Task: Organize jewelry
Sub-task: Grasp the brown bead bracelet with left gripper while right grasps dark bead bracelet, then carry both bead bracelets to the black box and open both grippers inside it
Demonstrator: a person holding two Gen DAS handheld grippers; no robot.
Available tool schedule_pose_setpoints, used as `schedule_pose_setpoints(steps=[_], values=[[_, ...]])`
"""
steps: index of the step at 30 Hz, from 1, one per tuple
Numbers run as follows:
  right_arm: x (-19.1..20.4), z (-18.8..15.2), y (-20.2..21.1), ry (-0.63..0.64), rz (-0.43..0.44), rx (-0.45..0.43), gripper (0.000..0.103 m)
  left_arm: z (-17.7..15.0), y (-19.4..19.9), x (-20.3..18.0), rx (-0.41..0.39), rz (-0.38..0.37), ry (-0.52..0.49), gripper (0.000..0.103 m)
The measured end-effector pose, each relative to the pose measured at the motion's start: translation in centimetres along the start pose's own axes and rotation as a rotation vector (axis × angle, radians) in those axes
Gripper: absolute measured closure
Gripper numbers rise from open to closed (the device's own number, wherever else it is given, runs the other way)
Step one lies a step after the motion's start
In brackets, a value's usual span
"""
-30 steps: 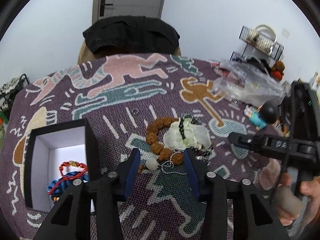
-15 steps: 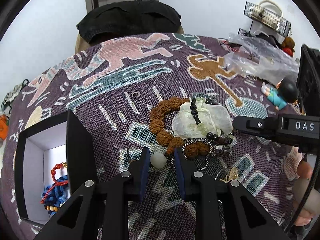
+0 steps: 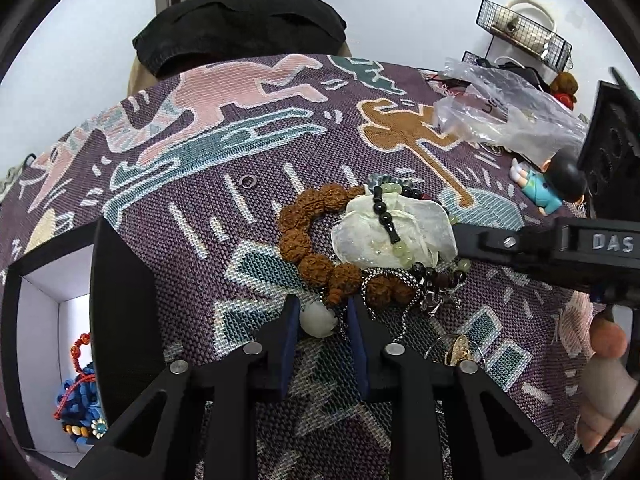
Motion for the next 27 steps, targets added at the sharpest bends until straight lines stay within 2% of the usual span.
schedule_pose_setpoints(steps=[3,9,16,27], values=[[0.4,0.2,1.6,0.015,0.011,-0.036,0.092,-0.1,0.3,-0.4,-0.005,-0.049,0.023,0.083],[1.0,0.9,4.6,0.041,0.016,-0.107,0.092,0.7,2.5,-0.8,-0.064,-0.097,0.051,0.084],[1.3,0.9,6.5,0.051,0.011,-0.146,0.092,2.7,6.5,-1.1,-0.16,-0.119,0.065,0.084],[2.1,0.6,8.0,0.064,0.022,-0.17,0.092,5.4,12.0,-0.7,-0.28,-0.101,0.055,0.084]])
Point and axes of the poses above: each gripper's, at about its wrist camera, not at the fingertips, and y roughly against the way its jaws point, x to its left, z to its top, the point moved 10 cm from there along -y, roughly the way its jaws point, and after that the axes turned 3 degrees about -y, right-handed, at the moved point
